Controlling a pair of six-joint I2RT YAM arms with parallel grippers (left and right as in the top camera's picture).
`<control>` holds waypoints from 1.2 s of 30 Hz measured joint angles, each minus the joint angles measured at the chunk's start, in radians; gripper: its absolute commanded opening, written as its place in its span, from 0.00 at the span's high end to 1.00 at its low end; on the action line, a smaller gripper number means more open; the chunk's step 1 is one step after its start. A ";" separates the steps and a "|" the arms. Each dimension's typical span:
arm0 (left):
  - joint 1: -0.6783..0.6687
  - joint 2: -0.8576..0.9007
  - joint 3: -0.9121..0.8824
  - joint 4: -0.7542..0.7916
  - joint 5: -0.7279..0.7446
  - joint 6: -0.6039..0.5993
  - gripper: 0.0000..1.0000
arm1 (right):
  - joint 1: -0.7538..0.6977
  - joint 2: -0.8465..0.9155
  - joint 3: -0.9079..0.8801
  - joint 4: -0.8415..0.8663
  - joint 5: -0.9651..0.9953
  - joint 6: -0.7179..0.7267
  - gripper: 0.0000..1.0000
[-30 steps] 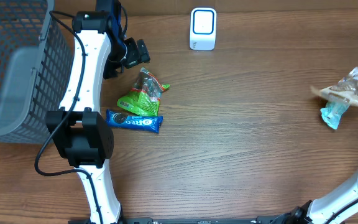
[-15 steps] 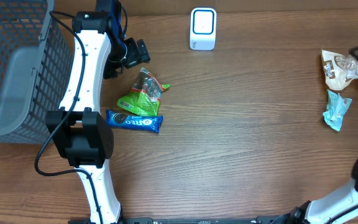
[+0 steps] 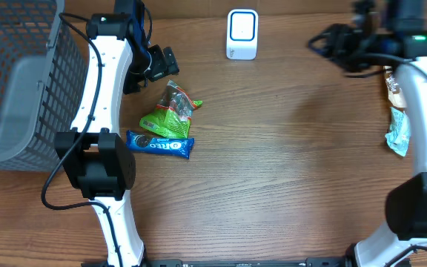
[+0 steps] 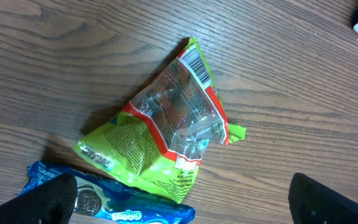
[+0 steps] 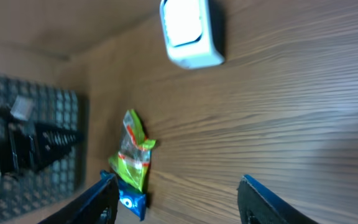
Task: Scan the item barcode
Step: 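Reach the right gripper to the green snack bag and grasp it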
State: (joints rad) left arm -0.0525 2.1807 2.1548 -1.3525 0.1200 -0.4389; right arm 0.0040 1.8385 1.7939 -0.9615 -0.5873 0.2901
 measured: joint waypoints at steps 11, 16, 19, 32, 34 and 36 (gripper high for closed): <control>0.000 0.000 0.000 -0.024 0.014 0.016 0.00 | 0.248 0.122 -0.001 0.130 0.099 0.118 0.35; 0.002 0.000 0.102 -0.173 -0.005 0.049 0.00 | 0.279 0.170 -0.002 0.143 0.108 0.137 0.35; 0.003 -0.010 0.279 -0.283 -0.083 0.055 0.00 | 0.322 0.205 -0.003 0.171 0.114 0.143 0.34; 0.011 -0.358 0.555 -0.327 -0.262 0.079 0.00 | 0.622 0.322 -0.003 0.372 0.206 0.299 0.32; 0.011 -0.360 0.555 -0.334 -0.276 0.079 0.00 | 0.657 0.342 -0.003 0.388 0.232 0.319 0.32; 0.011 -0.346 0.546 -0.335 -0.283 0.079 0.00 | 0.694 0.371 -0.003 0.405 0.264 0.336 0.32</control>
State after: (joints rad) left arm -0.0410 1.8351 2.7010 -1.6871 -0.1635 -0.3595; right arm 0.6975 2.2093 1.7912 -0.5564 -0.3237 0.6258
